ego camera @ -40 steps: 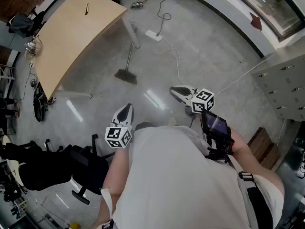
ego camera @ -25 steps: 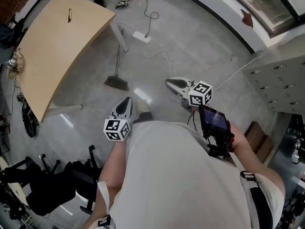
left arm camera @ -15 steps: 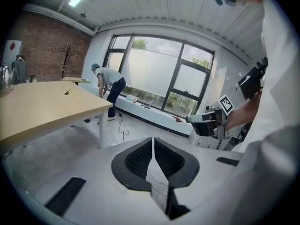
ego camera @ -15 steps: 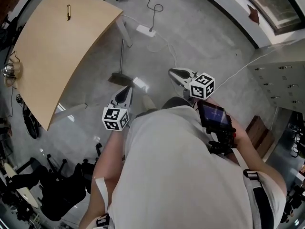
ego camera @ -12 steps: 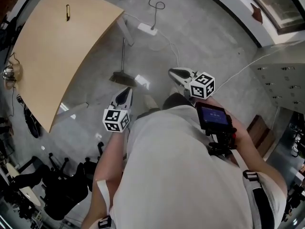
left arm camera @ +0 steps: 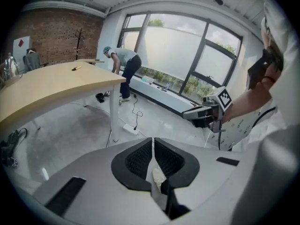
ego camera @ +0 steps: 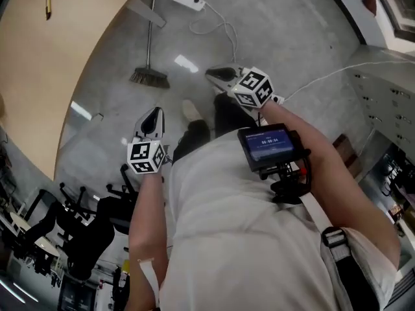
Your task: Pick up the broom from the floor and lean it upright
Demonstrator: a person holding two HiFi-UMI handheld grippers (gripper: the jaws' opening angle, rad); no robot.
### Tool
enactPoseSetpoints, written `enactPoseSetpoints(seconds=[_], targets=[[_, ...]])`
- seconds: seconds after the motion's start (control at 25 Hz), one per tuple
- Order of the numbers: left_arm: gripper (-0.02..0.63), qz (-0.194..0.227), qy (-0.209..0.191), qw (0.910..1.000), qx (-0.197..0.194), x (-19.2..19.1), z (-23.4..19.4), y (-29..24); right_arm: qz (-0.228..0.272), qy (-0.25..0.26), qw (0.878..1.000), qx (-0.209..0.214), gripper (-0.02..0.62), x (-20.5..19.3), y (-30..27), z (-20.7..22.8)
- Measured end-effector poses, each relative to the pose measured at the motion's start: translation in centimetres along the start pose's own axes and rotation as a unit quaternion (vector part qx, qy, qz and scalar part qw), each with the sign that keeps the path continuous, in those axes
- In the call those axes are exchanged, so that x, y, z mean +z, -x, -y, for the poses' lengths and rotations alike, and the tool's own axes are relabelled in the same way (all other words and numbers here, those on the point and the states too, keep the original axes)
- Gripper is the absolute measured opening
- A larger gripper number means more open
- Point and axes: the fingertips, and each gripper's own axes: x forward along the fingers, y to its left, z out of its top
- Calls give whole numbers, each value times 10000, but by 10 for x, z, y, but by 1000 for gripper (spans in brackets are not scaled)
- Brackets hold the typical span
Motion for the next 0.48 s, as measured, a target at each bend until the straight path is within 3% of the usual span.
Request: enactPoseSetpoints(seconds=[0.2, 0.48], targets=[[21, -99, 21, 9999, 133, 10, -9, -68, -427, 283, 9974, 499, 32, 3, -31, 50], [21, 92, 127, 9999, 50, 14, -10, -104, -587, 384, 9962, 525, 32, 10, -32, 61]])
